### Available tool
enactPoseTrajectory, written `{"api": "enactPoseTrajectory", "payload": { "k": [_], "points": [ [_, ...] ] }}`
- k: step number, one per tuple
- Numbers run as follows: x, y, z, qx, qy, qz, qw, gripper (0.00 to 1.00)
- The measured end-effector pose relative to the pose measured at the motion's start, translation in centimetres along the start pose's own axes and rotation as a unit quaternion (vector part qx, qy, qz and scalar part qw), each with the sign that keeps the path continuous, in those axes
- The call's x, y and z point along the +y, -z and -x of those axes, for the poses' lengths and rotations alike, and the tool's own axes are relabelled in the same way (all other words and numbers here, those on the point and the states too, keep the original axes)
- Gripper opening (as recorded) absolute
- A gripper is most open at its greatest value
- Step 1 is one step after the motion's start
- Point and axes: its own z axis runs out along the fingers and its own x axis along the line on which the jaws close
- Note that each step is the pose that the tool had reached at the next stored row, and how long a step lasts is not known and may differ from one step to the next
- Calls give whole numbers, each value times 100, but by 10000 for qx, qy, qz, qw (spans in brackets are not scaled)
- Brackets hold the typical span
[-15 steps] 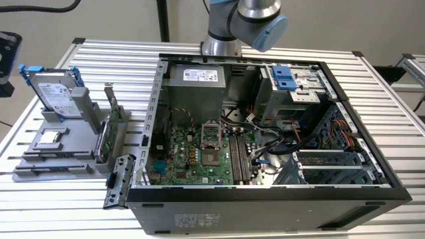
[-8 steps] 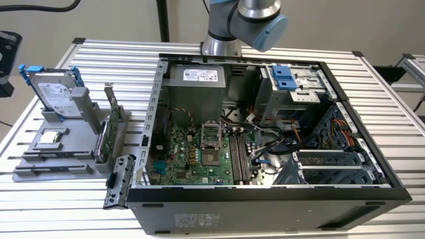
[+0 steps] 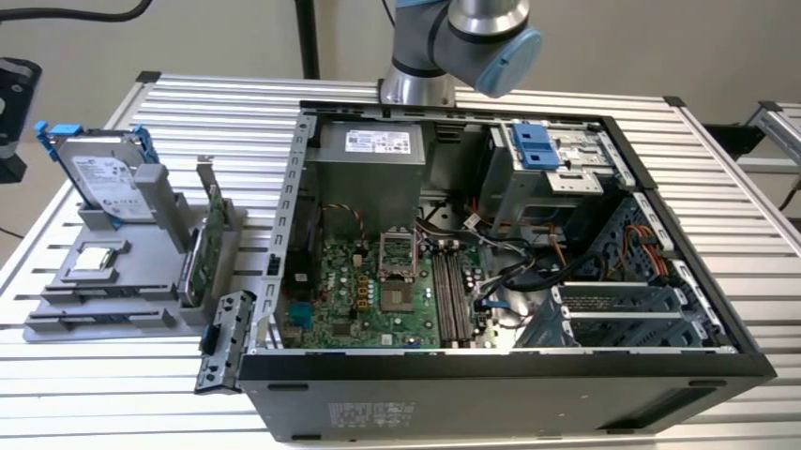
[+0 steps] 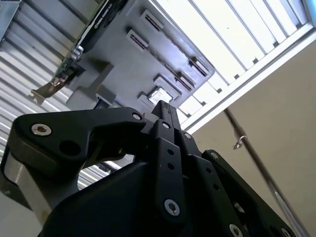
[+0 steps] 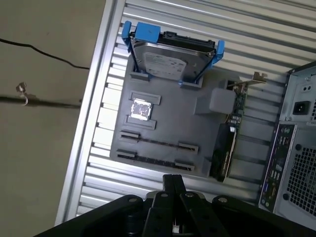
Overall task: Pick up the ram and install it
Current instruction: 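Insert the ram into the slot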
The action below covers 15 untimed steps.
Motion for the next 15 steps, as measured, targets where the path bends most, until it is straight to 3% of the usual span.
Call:
{"api": "enactPoseTrajectory", "payload": {
  "k": [15],
  "points": [
    [8,-2,-5,3,134,2,9999,0]
  ]
}}
